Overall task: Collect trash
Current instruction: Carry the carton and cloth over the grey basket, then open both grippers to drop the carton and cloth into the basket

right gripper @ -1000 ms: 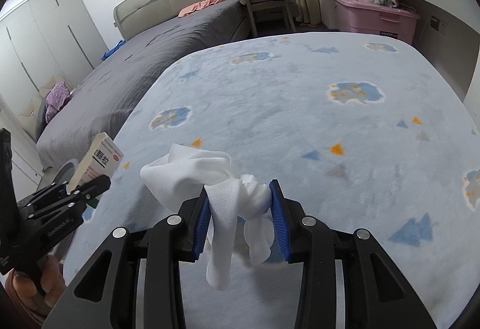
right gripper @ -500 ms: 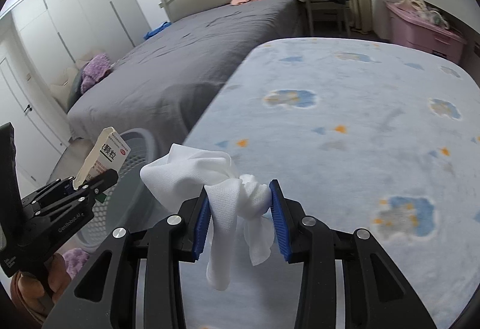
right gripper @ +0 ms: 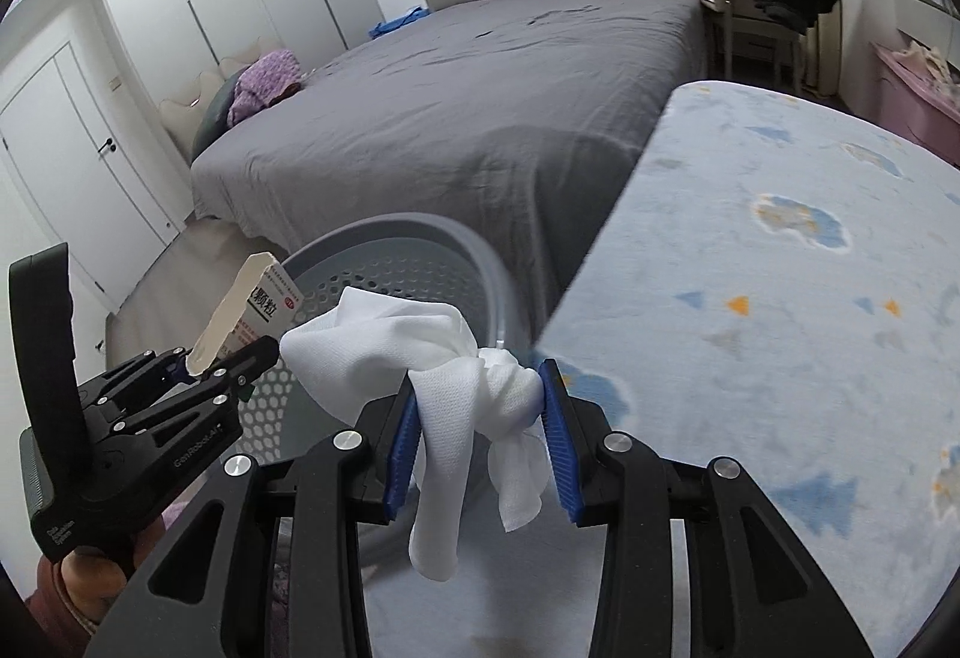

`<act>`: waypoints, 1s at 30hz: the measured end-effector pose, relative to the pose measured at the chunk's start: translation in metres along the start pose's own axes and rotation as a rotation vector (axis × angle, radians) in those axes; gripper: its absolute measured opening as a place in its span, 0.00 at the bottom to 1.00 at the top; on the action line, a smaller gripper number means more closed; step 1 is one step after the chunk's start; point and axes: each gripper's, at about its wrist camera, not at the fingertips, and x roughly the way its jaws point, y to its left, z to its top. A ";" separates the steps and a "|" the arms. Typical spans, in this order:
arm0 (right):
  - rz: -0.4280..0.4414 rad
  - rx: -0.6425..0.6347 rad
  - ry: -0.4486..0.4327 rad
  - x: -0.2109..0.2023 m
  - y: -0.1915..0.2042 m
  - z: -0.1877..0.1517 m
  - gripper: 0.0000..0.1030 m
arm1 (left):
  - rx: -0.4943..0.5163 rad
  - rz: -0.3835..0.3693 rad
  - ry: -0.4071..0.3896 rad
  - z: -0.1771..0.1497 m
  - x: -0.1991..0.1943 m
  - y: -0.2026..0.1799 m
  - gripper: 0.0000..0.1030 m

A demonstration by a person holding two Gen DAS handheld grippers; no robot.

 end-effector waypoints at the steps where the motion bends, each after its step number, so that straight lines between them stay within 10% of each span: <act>1: 0.000 -0.010 0.001 0.003 0.004 0.000 0.36 | -0.009 0.008 -0.003 -0.001 0.004 0.005 0.27; 16: -0.023 -0.103 0.019 0.034 0.043 0.005 0.36 | -0.094 0.003 0.005 -0.007 0.011 0.032 0.30; 21: -0.016 -0.116 0.012 0.034 0.049 0.005 0.48 | -0.116 0.001 -0.007 -0.008 0.007 0.038 0.65; 30: -0.035 -0.119 -0.002 0.029 0.053 0.001 0.52 | -0.123 0.006 -0.014 -0.008 0.005 0.038 0.70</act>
